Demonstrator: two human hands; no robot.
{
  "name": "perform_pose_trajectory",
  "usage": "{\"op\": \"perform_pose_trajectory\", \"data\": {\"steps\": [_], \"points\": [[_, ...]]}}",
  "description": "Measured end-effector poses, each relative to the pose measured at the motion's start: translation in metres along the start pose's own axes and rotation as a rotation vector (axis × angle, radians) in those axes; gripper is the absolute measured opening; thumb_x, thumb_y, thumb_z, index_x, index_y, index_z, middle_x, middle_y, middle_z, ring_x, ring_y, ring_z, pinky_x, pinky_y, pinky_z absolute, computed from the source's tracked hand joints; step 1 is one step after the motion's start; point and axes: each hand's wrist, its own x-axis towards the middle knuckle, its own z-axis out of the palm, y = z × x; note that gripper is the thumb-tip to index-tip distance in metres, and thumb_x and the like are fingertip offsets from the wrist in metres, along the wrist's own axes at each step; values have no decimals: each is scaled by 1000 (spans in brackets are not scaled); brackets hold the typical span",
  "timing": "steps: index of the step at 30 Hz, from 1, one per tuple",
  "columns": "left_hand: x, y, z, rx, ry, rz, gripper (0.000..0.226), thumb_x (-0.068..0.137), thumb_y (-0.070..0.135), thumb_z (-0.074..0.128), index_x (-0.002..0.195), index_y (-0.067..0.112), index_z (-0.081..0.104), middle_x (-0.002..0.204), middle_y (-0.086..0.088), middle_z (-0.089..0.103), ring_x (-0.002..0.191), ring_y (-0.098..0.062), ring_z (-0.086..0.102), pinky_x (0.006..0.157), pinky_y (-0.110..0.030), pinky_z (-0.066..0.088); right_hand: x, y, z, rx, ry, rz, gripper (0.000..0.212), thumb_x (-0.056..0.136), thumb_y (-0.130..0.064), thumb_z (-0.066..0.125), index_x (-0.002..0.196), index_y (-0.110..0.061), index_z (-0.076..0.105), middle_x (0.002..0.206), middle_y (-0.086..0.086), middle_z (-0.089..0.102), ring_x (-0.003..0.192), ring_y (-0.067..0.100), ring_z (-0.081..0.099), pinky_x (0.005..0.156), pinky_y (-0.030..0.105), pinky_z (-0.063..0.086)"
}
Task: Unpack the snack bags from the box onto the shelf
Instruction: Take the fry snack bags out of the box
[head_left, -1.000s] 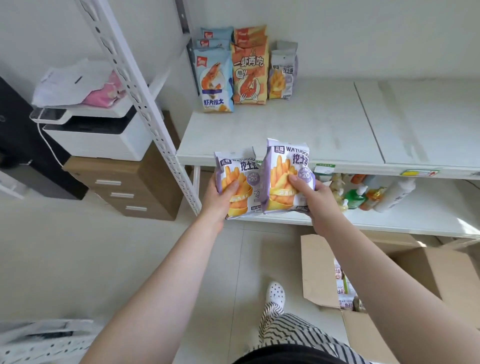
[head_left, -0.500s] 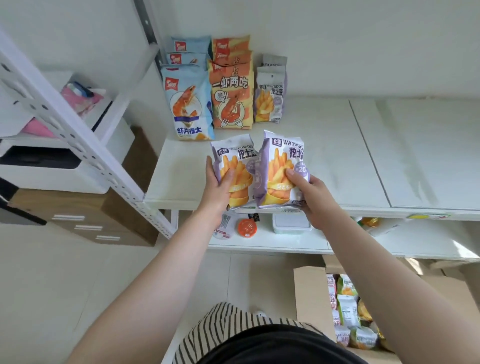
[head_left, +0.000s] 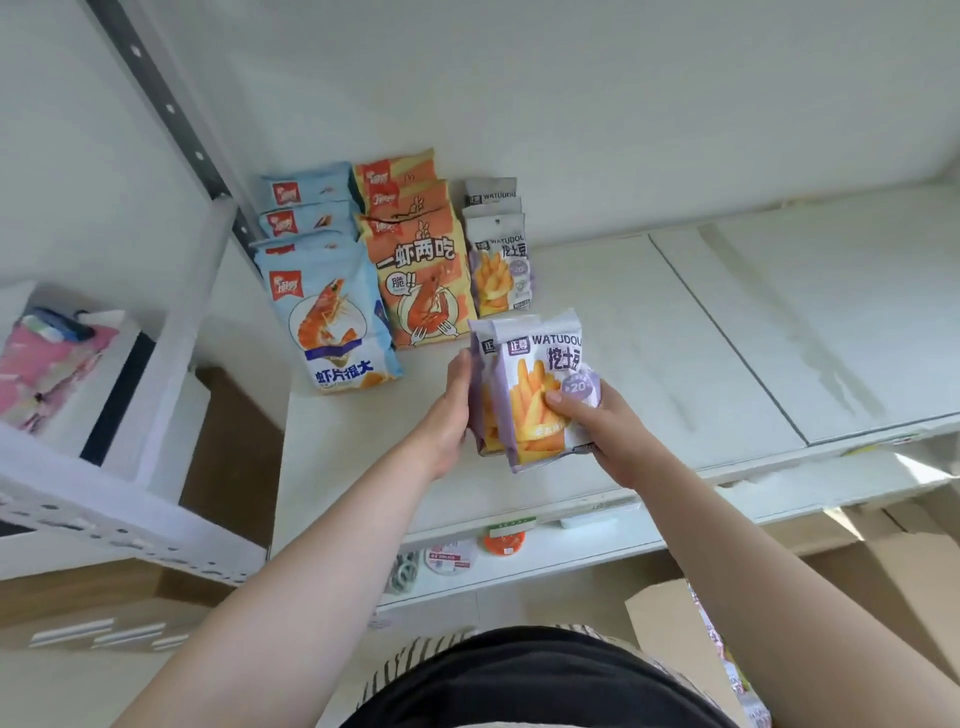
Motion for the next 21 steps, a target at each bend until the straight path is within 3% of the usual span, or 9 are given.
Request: {"op": "perform_pose_trajectory", "data": {"steps": [3, 5, 8, 10, 11, 13, 15, 17, 21], "points": [[6, -3, 5, -80, -36, 16, 60, 93, 67, 10, 112, 39, 59, 127, 1, 62, 117, -13, 54, 105, -34, 37, 4, 17, -1, -193, 42, -85, 59, 68, -2, 83, 115, -10, 48, 102, 4, 67, 86, 9, 67, 72, 29, 57], [3, -7, 7, -150, -72, 26, 57, 95, 61, 12, 114, 33, 58, 131, 0, 60, 116, -11, 57, 109, -36, 35, 6, 33, -5, -248, 55, -130, 68, 68, 14, 79, 114, -14, 38, 113, 8, 59, 91, 7, 64, 76, 26, 56], [-3, -4, 7, -107, -69, 115, 59, 93, 64, 22, 129, 28, 51, 136, 0, 56, 119, -10, 56, 110, -36, 36, 10, 37, -9, -245, 55, -139, 90, 67, 17, 78, 132, -20, 29, 132, 8, 46, 106, 12, 61, 81, 24, 56], [-6, 7, 4, 94, -21, 223, 63, 92, 62, 40, 144, 28, 30, 148, 1, 40, 133, -12, 42, 111, -31, 31, 14, 34, -12, -275, 2, -120, 107, 66, 12, 81, 146, -26, 22, 135, 4, 44, 114, 15, 59, 85, 26, 56], [-6, 14, 2, 242, -25, 292, 66, 88, 57, 51, 143, 30, 26, 150, 0, 35, 135, -12, 38, 110, -29, 31, 15, 31, -14, -303, -17, -115, 113, 65, 8, 84, 150, -29, 19, 136, 4, 44, 118, 17, 58, 88, 29, 55], [-1, 25, 0, 601, -79, 389, 60, 81, 48, 67, 128, 32, 35, 145, -2, 34, 133, -14, 36, 111, -29, 30, 17, 31, -18, -345, -35, -115, 118, 63, 2, 87, 154, -28, 19, 137, 3, 45, 121, 19, 57, 92, 30, 54], [4, 32, 2, 857, -85, 380, 42, 78, 40, 75, 111, 25, 54, 150, -4, 27, 140, -19, 23, 112, -27, 14, 15, 32, -20, -358, -43, -119, 115, 66, 4, 86, 155, -23, 18, 133, -1, 47, 117, 15, 58, 91, 24, 53], [7, 33, 6, 973, -58, 387, 32, 76, 37, 77, 98, 19, 64, 152, -5, 24, 143, -24, 16, 112, -28, 10, 14, 36, -19, -363, -58, -158, 115, 63, 2, 86, 155, -18, 19, 135, 3, 50, 117, 15, 60, 93, 24, 52], [6, 33, 19, 1087, 27, 425, 21, 76, 40, 76, 88, 25, 68, 146, -1, 36, 137, -27, 25, 113, -39, 18, 11, 42, -19, -385, -114, -215, 118, 62, 3, 85, 155, -17, 15, 141, 2, 51, 124, 12, 57, 96, 29, 51]]}}
